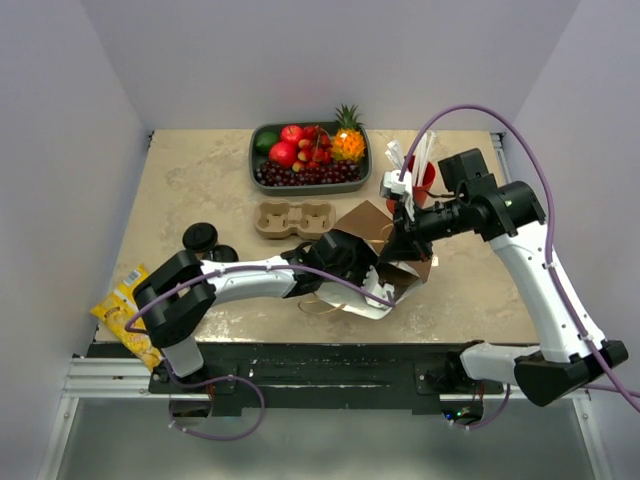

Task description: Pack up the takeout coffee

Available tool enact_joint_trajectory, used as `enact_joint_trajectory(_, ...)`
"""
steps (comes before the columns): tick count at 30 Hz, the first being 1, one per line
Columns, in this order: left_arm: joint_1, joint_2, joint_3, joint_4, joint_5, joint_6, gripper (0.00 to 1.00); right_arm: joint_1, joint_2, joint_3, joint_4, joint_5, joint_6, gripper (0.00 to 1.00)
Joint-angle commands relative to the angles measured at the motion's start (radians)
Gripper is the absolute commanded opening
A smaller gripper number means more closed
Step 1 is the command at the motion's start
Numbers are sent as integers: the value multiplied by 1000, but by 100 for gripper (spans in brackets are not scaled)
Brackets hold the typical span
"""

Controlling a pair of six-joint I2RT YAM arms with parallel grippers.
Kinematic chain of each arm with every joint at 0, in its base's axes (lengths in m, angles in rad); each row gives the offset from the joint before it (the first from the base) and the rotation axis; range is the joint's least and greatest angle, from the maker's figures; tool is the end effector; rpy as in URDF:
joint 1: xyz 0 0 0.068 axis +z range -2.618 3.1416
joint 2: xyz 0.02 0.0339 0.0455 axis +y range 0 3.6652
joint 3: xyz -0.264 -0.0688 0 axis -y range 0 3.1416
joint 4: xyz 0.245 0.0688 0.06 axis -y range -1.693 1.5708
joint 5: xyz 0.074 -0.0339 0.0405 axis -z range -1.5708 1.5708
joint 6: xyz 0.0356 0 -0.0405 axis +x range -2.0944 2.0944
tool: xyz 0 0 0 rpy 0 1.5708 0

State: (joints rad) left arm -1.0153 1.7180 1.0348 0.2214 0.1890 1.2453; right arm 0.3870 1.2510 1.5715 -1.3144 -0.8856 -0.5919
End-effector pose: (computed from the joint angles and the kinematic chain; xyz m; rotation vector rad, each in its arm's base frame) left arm 0.1969 -0.3299 0.2180 1.8783 0.7543 -0.0467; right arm 0.1778 0.1022 0.4173 -1.3682 1.8795 1.0160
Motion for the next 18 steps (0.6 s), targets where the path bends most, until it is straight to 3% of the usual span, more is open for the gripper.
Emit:
enact_joint_trajectory(1,15,-66,-10,99,-23,9,50,4,-39,39,-23,16,49,0)
enact_joint_trajectory(5,4,-80,-10,162,-72,13,69,4,-47,44,17,111,84,0)
enact_joint_trajectory(12,3,-124,-4,165,-57,-20,75,4,-51,45,38,138,125,0)
enact_joint_trajectory(18,1,-189,89,60,-59,-254,82,4,-56,29,53,200,152,0)
